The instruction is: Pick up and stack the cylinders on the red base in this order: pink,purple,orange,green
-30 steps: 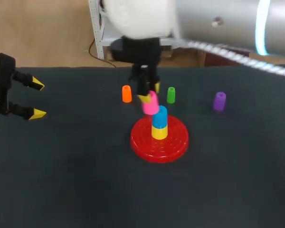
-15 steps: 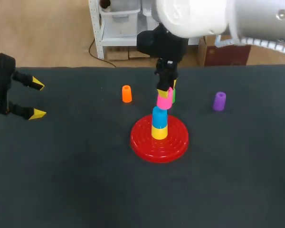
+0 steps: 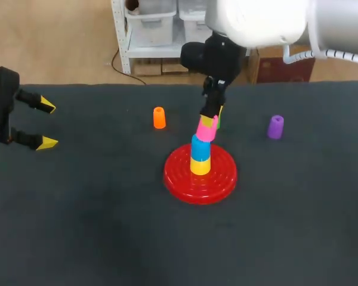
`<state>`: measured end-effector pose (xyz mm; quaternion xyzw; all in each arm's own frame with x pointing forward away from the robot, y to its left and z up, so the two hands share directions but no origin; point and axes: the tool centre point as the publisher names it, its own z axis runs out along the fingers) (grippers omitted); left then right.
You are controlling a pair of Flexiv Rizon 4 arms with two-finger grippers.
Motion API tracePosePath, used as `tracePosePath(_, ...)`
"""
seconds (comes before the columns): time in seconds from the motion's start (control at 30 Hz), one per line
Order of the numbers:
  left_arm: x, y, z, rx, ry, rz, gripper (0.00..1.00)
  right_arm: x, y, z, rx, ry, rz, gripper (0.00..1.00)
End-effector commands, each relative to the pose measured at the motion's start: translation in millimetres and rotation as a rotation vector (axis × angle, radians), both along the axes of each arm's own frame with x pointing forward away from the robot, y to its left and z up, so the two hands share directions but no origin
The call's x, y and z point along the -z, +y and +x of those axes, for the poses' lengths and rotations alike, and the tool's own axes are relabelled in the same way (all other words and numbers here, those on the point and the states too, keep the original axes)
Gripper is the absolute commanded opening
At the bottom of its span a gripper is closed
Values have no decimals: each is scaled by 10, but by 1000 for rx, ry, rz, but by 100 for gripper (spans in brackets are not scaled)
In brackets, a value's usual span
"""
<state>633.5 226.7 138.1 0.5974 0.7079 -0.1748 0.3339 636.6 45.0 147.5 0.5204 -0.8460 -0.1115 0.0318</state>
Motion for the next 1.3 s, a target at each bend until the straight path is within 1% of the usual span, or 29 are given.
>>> tracePosePath(0.03, 11, 3, -8, -1, -4, -2, 100, -15, 75, 105, -19, 25, -8, 0)
tracePosePath(0.2, 11, 3, -8, -1, -4, -2, 100, 39, 171, 145, -53, 53, -5, 0)
tracePosePath(0.4, 11, 3, -8, -1, -4, -2, 100, 110, 219, 19, -50, 85, -8, 0)
tracePosePath(0.57, 11, 3, -8, -1, -4, -2, 100, 142, 247, -34, -50, 100, -22, 0)
tracePosePath(0.7, 11, 3, -8, -1, -4, -2, 100, 187, 304, -92, -45, 127, -82, 0)
tracePosePath(0.77, 11, 3, -8, -1, -4, -2, 100, 226, 331, -134, -34, 129, -118, 0)
tracePosePath(0.9, 11, 3, -8, -1, -4, -2, 100, 313, 354, -233, 3, 105, -152, 0)
tracePosePath(0.97, 11, 3, -8, -1, -4, -2, 100, 352, 342, -277, 20, 91, -147, 0)
tracePosePath(1.03, 11, 3, -8, -1, -4, -2, 100, 378, 334, -314, 36, 85, -163, 0)
tracePosePath(1.2, 11, 3, -8, -1, -4, -2, 100, 432, 328, -368, 71, 64, -133, 0)
tracePosePath(1.23, 11, 3, -8, -1, -4, -2, 100, 420, 327, -374, 73, 58, -124, 16)
tracePosePath(1.27, 11, 3, -8, -1, -4, -2, 100, 396, 325, -373, 74, 55, -124, 44)
tracePosePath(1.3, 11, 3, -8, -1, -4, -2, 100, 368, 317, -366, 75, 48, -120, 100)
